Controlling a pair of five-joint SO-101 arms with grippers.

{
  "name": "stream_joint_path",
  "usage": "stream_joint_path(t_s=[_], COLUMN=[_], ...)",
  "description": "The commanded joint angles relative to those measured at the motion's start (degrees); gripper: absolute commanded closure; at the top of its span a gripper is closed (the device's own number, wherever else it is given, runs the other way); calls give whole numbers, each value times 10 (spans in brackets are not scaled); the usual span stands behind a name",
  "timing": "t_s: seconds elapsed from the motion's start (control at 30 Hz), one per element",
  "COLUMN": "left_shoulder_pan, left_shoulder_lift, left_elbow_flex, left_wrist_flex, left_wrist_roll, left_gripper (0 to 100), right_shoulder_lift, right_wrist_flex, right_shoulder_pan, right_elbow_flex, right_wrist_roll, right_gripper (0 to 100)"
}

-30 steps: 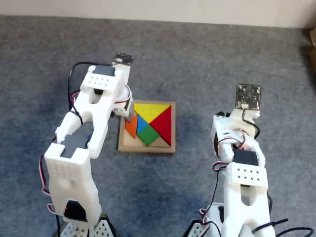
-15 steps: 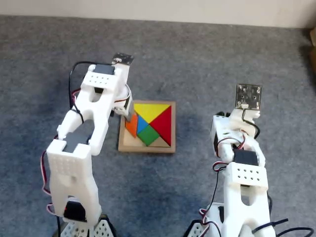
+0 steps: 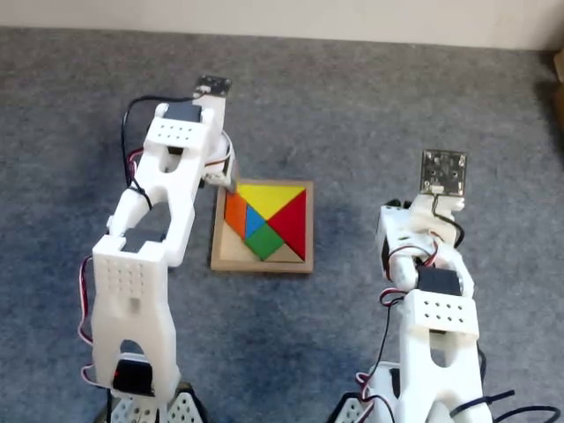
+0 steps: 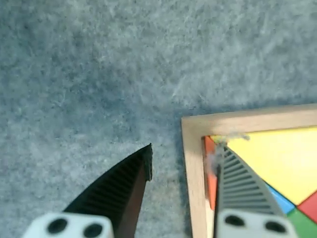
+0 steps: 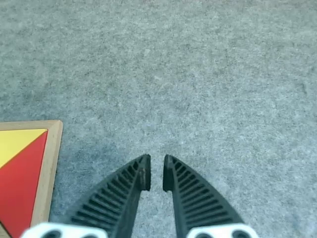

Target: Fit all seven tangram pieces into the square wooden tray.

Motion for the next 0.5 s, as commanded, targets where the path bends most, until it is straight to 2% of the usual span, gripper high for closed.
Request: stream_joint_path(t_s=[0.0, 0.33, 0.47], left_shoulder_pan=[-11, -17, -41], left_shoulder_lift=[-29, -169, -189], left_elbow_flex=[-22, -26, -26], left_wrist_flex=[27, 151, 190], left_wrist_roll=[4, 1, -1], left_gripper=[797, 797, 797], right_shoulder_lift=[-17, -17, -17], right_wrist_flex=[-15, -15, -15], right_shoulder_pan=[-7, -7, -7], right_elbow_flex=[-1, -1, -1], right_wrist_roll=[-2, -2, -2], right_gripper=[943, 943, 943])
